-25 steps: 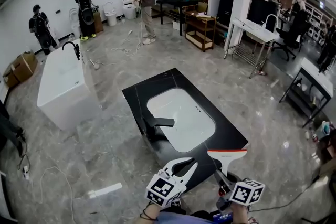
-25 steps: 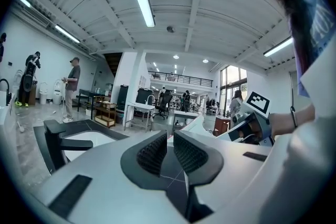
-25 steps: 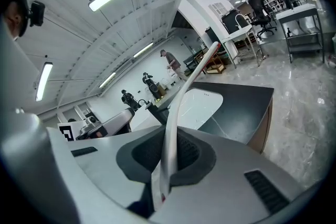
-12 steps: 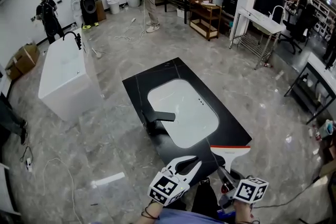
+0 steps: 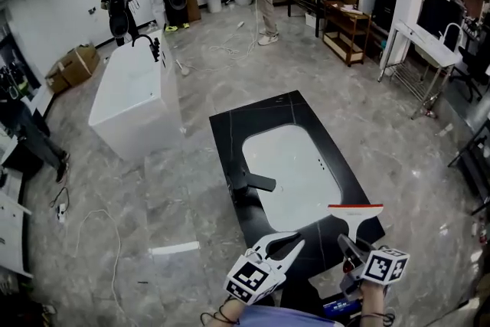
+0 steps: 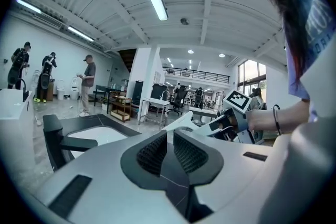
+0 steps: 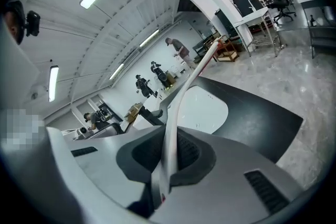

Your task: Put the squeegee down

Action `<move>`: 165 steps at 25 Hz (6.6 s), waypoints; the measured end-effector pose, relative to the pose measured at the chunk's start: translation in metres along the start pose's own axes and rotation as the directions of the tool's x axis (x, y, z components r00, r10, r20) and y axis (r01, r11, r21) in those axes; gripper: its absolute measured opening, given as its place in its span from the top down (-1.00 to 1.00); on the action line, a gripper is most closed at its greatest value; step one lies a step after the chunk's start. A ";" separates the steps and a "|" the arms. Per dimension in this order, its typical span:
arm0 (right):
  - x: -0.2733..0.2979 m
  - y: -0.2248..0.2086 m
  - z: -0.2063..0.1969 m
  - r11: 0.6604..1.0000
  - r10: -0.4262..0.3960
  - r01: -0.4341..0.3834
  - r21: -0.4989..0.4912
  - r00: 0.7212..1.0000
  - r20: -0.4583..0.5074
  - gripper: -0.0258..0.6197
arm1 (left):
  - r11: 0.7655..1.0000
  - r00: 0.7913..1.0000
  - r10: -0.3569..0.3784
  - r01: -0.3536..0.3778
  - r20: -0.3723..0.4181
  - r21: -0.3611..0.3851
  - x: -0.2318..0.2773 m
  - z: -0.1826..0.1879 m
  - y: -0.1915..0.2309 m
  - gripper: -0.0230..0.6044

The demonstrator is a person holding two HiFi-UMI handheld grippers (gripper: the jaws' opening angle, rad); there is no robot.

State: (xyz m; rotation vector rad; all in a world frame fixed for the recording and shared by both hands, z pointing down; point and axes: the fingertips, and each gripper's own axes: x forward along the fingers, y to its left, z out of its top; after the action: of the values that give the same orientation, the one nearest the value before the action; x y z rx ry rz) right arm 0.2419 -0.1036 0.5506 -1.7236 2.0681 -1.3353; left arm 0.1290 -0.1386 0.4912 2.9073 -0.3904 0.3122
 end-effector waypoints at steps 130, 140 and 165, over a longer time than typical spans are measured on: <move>-0.015 0.095 -0.087 0.953 -0.213 0.234 -0.193 0.969 0.125 0.62 | 0.990 0.989 -0.140 0.139 -0.039 -0.031 -0.076 -0.050 -0.022 0.78; -0.042 0.102 -0.104 0.969 -0.150 0.166 -0.183 0.984 0.096 0.70 | 0.996 0.998 -0.050 0.048 -0.028 -0.074 -0.084 -0.053 -0.036 0.78; -0.186 0.096 -0.178 0.970 -0.020 0.045 -0.239 0.994 0.109 0.78 | 0.999 0.997 0.043 -0.043 -0.061 0.001 -0.133 -0.072 -0.208 0.78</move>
State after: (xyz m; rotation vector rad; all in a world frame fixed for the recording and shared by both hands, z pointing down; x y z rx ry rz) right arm 0.1279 0.1438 0.5144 -1.8841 2.2275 -1.0097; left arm 0.0487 0.1051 0.4966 2.8845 -0.4431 0.4068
